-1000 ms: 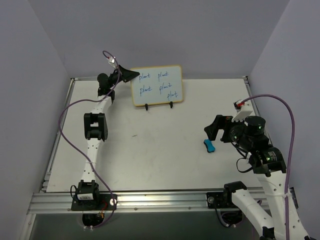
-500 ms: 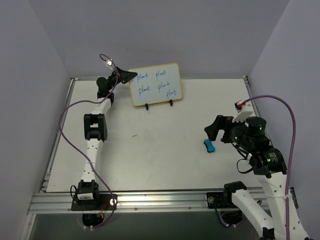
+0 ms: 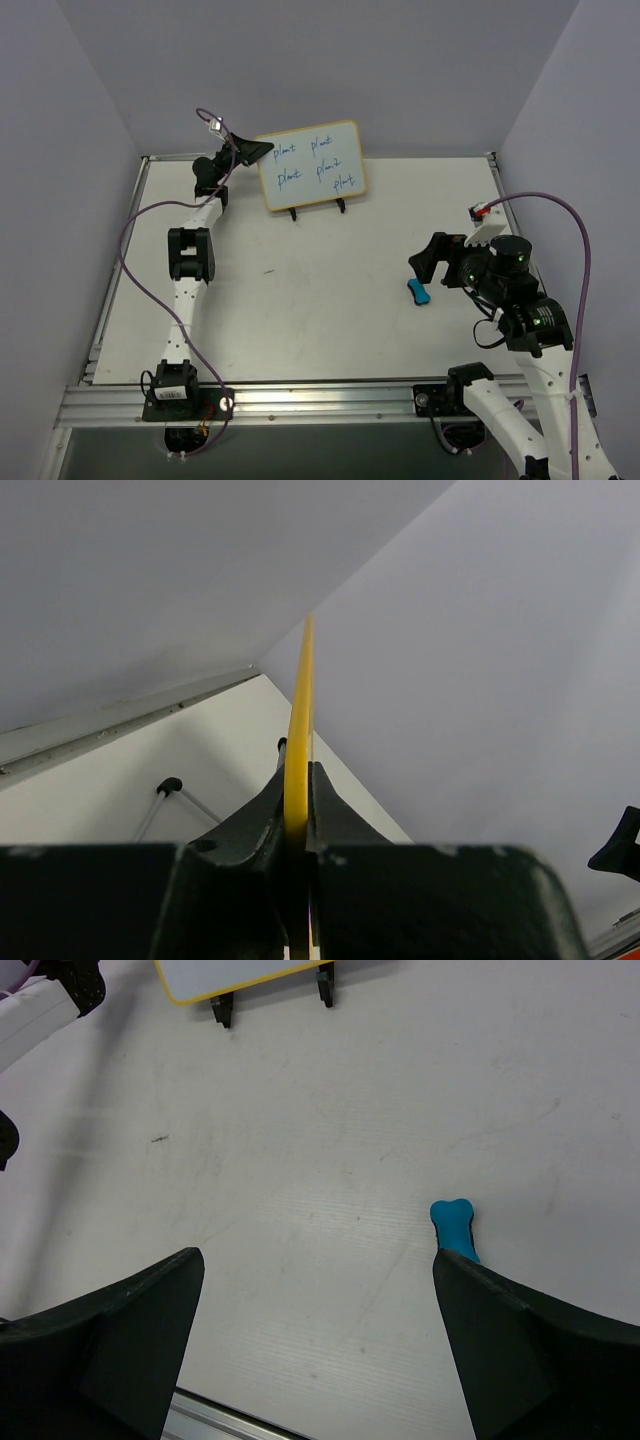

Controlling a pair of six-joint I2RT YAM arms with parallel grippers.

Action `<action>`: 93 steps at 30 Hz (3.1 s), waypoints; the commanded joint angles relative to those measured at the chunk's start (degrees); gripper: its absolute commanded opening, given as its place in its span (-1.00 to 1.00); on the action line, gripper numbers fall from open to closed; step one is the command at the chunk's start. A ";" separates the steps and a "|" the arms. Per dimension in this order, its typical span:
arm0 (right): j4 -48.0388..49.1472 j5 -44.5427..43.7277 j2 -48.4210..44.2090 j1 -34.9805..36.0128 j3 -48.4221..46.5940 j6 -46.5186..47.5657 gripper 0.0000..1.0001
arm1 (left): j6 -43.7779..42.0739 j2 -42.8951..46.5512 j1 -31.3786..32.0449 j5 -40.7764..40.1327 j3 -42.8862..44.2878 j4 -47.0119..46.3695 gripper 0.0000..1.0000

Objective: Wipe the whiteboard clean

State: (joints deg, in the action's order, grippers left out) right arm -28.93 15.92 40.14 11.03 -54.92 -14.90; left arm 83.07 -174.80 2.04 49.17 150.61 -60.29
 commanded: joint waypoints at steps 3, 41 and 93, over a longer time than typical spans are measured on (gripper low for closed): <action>0.36 0.43 -0.41 0.49 0.42 -0.05 0.88 | -1.24 5.17 -0.20 -4.52 3.38 -1.76 -0.95; 0.90 -18.38 9.42 0.31 -4.05 -5.93 1.00 | -10.19 72.79 1.64 -4.25 -77.77 -6.25 -0.95; 5.28 -18.65 53.37 6.20 1.12 -2.95 0.57 | -46.59 147.91 31.18 -42.49 -119.67 78.49 -0.95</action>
State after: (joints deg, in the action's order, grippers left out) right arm -23.31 -2.72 92.33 17.61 -53.78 -18.02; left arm 40.32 -25.65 32.75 7.27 29.76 14.13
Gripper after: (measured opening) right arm 0.790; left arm 0.116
